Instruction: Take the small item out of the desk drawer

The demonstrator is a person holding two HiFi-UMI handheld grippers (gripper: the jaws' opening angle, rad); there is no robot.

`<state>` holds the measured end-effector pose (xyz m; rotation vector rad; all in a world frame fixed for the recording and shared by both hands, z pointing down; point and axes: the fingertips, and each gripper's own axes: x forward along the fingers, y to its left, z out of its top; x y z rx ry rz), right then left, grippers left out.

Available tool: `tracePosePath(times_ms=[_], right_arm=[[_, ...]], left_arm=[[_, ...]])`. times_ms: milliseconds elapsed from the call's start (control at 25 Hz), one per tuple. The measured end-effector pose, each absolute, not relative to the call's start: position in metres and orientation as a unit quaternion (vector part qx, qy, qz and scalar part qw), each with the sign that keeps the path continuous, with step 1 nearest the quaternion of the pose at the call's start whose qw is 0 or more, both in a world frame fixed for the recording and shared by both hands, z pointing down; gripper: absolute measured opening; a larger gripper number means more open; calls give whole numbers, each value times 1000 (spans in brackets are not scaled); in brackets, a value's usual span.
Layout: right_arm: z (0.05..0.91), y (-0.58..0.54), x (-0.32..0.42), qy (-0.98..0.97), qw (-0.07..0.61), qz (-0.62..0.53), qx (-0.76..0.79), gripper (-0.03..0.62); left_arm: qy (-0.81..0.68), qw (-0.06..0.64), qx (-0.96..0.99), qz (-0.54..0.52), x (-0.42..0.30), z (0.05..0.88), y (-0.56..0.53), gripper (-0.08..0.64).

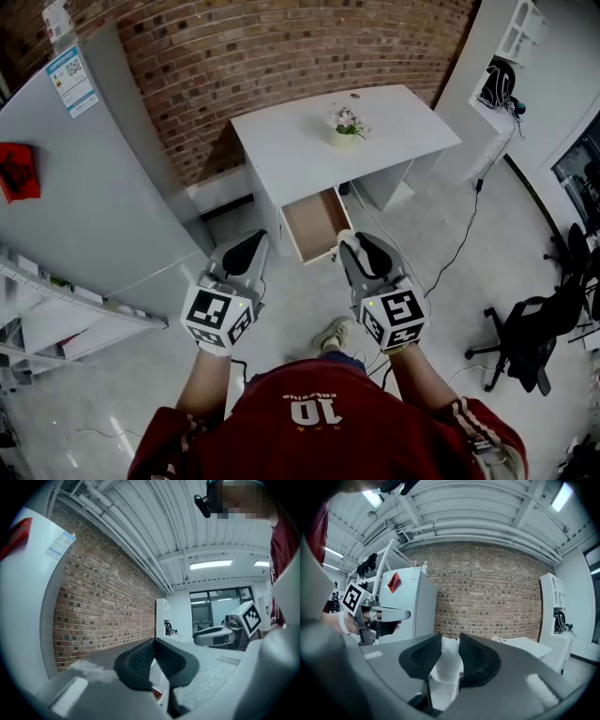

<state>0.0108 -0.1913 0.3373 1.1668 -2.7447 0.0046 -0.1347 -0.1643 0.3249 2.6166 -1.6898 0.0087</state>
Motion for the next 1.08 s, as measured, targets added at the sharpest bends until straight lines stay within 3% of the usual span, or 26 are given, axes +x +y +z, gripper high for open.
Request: tracePosePath(times_ms=[1080], right_arm=[[311, -177, -1, -916, 44, -19, 398, 117]], left_arm=[[-558, 7, 830, 1, -150, 321, -138, 3]])
